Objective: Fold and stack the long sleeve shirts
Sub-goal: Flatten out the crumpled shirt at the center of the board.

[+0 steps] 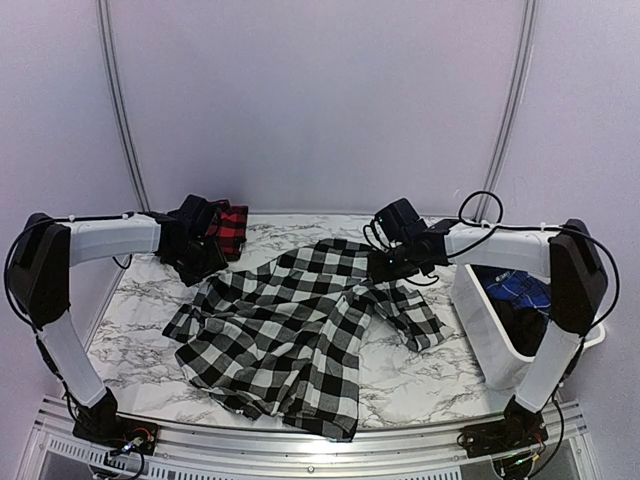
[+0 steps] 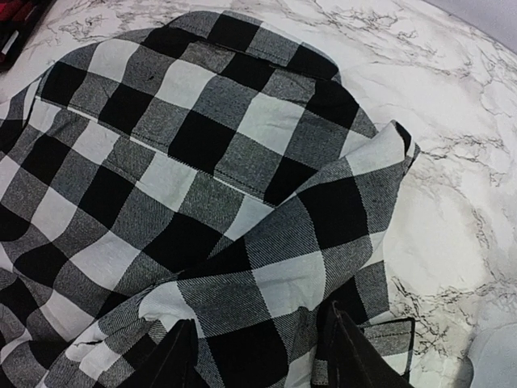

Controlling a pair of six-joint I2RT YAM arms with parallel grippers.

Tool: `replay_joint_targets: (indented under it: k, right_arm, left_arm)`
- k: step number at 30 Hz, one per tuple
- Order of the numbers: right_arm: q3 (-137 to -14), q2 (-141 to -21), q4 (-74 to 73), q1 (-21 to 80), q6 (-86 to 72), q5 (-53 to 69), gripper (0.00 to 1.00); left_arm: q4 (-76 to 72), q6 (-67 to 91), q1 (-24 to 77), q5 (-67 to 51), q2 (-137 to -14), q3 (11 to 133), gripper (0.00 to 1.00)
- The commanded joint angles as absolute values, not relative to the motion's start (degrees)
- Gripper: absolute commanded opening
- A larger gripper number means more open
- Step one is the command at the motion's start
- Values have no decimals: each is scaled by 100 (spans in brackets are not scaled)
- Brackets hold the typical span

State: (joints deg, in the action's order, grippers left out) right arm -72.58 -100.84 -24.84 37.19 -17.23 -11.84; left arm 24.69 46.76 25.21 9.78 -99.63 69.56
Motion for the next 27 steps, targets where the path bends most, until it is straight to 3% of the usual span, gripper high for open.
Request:
replay_joint_targets:
  k: [1, 6, 11, 15, 27]
  right_arm:
    - [-7183, -9850, -2391, 3801, -1845, -1103, 50]
    - [-7032, -9737, -2311, 3813, -1938, -1012, 50]
    - [-6939, -9712, -2293, 3865, -1996, -959, 50]
    - [-6932, -9703, -2303, 3878, -2004, -961, 50]
    - [-7070, -9815, -2318, 3876, -2008, -943, 50]
  left_arm:
    - [1763, 5706, 2392, 523, -10077, 6683, 66]
    - [1366, 5936, 2364, 516, -10228, 6610, 60]
    - [1110, 5720, 2377, 241, -10484, 6643, 22]
    - [977, 5611, 2391, 220, -10375, 6492, 0]
    - [747, 4295, 2585, 925, -9565, 6904, 0]
